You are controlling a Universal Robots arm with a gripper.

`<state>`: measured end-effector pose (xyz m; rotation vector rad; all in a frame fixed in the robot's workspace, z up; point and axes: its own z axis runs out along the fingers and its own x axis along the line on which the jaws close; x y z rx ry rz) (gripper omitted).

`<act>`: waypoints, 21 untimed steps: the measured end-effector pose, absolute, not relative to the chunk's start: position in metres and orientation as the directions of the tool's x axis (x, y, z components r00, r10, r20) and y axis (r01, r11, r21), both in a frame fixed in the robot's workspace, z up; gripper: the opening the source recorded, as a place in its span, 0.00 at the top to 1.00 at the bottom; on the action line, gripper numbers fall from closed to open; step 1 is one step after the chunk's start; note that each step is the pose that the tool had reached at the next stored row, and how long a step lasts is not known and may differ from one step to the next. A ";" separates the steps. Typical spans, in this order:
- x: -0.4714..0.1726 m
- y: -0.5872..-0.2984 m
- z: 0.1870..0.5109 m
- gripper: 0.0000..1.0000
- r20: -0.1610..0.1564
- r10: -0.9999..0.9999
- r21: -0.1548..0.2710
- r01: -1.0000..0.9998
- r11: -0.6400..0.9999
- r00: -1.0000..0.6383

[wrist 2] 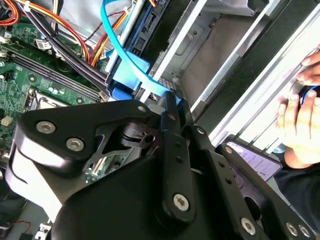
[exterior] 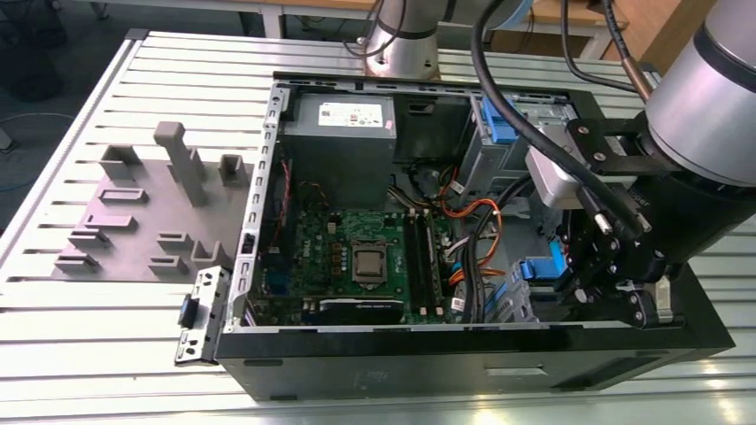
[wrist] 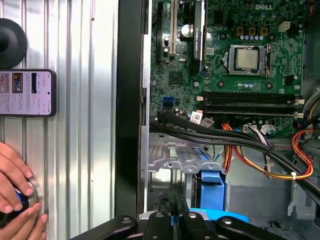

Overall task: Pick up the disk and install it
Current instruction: 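Insert the second disk wire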

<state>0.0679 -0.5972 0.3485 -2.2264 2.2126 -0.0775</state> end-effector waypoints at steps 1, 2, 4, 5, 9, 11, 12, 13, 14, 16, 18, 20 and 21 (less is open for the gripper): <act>0.068 -0.597 0.349 0.84 0.034 -0.999 -0.036 -0.999 -0.007 0.006; 0.068 -0.597 0.349 0.84 0.034 -0.999 -0.036 -0.999 -0.007 0.006; 0.068 -0.597 0.349 0.84 0.034 -0.999 -0.036 -0.999 -0.007 0.006; 0.068 -0.597 0.349 0.84 0.034 -0.999 -0.036 -0.999 -0.007 0.006; 0.068 -0.597 0.349 0.84 0.034 -0.999 -0.036 -0.999 -0.007 0.006; 0.068 -0.597 0.349 0.84 0.034 -0.999 -0.036 -0.999 -0.007 0.006; 0.068 -0.597 0.349 0.84 0.034 -0.999 -0.036 -0.999 -0.007 0.006; 0.068 -0.597 0.349 0.83 0.034 -0.999 -0.036 -0.999 -0.007 0.006; 0.068 -0.597 0.349 0.83 0.034 -0.999 -0.036 -0.999 -0.007 0.006; 0.068 -0.597 0.349 0.76 0.034 -0.999 -0.036 -0.999 -0.007 0.006; 0.068 -0.597 0.349 0.76 0.034 -0.999 -0.036 -0.999 -0.007 0.006; 0.068 -0.597 0.349 0.76 0.034 -0.999 -0.036 -0.999 -0.007 0.006; 0.068 -0.597 0.349 0.76 0.034 -0.999 -0.036 -0.999 -0.007 0.006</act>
